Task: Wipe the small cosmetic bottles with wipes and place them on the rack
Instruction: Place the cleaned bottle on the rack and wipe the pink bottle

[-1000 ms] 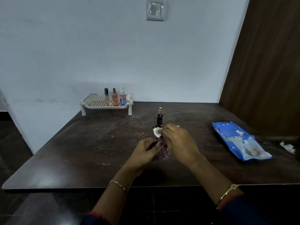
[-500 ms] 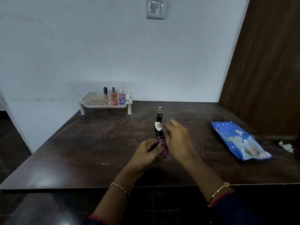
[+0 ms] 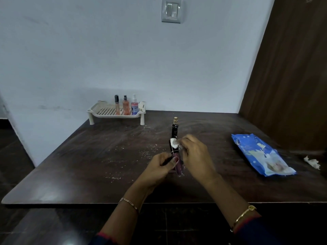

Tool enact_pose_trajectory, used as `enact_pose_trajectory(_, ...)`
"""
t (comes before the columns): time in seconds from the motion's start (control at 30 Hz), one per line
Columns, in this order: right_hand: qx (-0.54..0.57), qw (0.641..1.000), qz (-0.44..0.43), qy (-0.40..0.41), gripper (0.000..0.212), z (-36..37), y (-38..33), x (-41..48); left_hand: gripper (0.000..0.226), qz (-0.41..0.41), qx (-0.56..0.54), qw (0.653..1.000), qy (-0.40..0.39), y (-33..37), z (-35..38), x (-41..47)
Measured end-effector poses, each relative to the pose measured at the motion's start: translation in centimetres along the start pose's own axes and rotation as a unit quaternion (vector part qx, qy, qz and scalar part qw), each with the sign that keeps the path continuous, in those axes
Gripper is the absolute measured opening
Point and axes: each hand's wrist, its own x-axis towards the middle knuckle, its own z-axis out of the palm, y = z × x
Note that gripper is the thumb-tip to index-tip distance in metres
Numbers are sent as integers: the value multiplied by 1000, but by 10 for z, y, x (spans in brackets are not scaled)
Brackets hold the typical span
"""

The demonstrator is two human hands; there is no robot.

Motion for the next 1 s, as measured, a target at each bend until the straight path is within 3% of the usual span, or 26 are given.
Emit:
enact_pose_trajectory(0.17,-11,1000,-8,-7,26,6,0,11,15,-35,-28,999,7,2,-4,-1)
enact_pose_trajectory(0.27,-51,999,-7,-15,27,3,6,3,25,-52,-94,994,12,5,-8,-3)
enact_pose_trajectory(0.43,-22,998,36,56,18,-8,4,4,27,-67,-94,993,14,7,-9,-2)
enact_pose_trajectory(0.67,-6,997,2,-72,20,5,-15,8,26,-64,-147,983,84,3,-15,3)
enact_pose_trajectory(0.83,26,996,11,-79,17,9,-7,6,39,-94,-193,972,90,5,-14,5)
enact_pose_trajectory(1.0,6,994,-12,-113,27,7,-5,-7,29,-126,-187,965,132,10,-14,8)
